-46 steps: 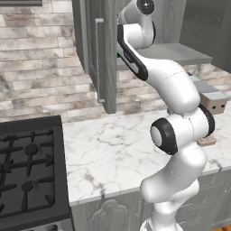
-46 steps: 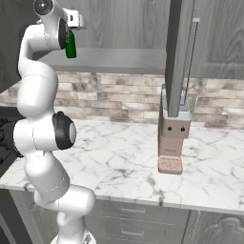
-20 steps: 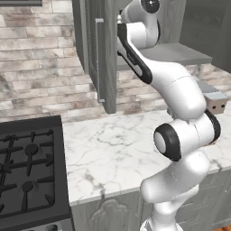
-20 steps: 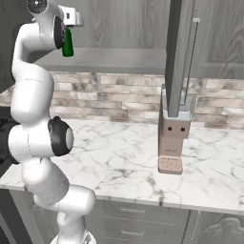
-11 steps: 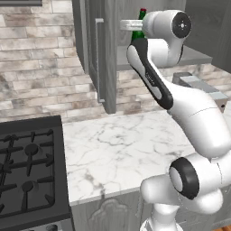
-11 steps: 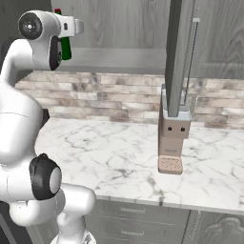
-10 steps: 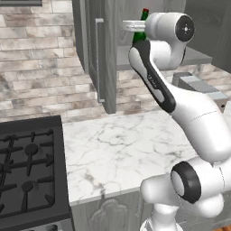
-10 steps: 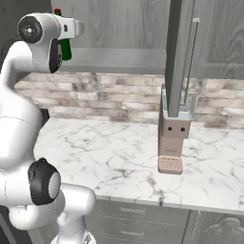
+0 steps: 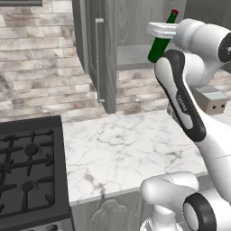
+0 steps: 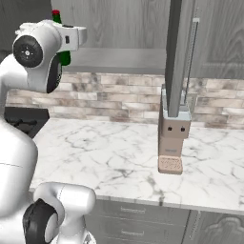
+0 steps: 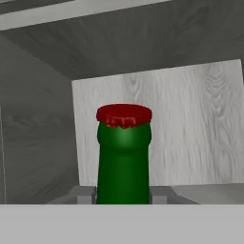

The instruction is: Open the cabinet directly in front. Then move the beer and the mug to the dining counter with the jar on it.

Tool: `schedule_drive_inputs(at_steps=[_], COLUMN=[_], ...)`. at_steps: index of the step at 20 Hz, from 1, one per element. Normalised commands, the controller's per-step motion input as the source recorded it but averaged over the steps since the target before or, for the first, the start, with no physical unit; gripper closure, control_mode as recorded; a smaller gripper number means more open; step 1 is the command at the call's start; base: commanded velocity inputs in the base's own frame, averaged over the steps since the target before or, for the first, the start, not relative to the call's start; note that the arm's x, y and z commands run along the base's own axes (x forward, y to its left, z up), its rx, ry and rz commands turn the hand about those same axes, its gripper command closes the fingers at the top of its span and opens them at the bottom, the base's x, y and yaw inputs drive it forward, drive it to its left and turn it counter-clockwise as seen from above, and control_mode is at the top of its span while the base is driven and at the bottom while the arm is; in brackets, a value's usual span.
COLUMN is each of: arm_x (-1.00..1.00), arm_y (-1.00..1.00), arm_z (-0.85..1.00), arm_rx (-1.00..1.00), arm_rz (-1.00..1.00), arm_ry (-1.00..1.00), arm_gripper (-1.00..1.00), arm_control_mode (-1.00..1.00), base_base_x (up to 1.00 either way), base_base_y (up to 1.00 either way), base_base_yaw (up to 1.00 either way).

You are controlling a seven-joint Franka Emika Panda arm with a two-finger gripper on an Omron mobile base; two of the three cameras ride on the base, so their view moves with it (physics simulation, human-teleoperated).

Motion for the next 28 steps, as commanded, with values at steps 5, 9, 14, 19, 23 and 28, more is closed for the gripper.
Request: schedule_drive_inputs(at_steps=[5,9,14,19,23,28], arm_x=[-1.00,-1.00,-1.00,-0.87,-0.53,-0.02], arm_y=[-0.12,-0.01,0.00,0.34,0.05,0.00], arm_z=[-0.06,-0.31,-0.55,-0.65,-0.57,-0.07], arm_rx=[0.00,0.00,-0.02,-0.14,-0.05,0.00], arm_rz=[0.10,0.15,0.19,0.19,0.10,0.00], arm_ry=[0.02,0.05,0.01,0.08,-0.09,-0.11], arm_gripper=[1.00,1.00,1.00,1.00,1.00,1.00], arm_control_mode=[-1.00,-1.00,-1.00,-1.00,-1.00,-1.00], base_base_x=[0.00,0.00,0.00,0.00,0.00,0.00], base_base_y=[0.00,0.00,0.00,0.00,0.00,0.00], base_base_yaw=[0.00,0.00,0.00,0.00,0.00,0.00])
